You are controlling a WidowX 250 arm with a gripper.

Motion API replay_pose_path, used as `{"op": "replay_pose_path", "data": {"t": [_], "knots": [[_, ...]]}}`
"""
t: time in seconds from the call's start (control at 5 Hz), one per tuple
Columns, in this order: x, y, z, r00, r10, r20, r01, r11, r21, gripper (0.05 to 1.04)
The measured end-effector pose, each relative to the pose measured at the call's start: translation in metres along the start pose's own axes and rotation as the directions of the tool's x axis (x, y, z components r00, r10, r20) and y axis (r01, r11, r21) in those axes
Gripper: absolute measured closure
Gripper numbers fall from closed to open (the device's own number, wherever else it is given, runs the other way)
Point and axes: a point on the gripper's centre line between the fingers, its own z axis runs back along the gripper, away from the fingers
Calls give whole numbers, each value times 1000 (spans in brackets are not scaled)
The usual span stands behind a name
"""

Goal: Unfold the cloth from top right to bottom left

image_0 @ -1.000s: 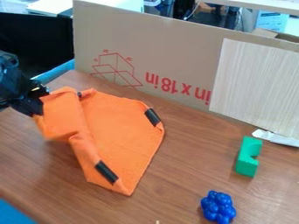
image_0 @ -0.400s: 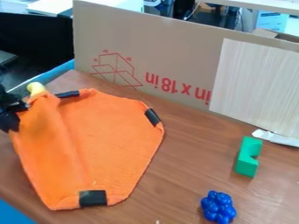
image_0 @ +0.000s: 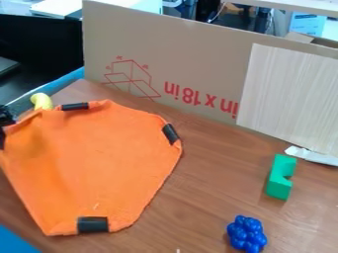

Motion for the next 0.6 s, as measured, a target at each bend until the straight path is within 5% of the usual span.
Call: {"op": "replay_pose_path", "data": {"t": [0.2, 0.6], "knots": [[-1, 10, 0, 1000, 20, 2, -20, 997, 69, 1019], [-6, 7, 0, 996, 5, -86, 7, 990, 140, 643]]}}
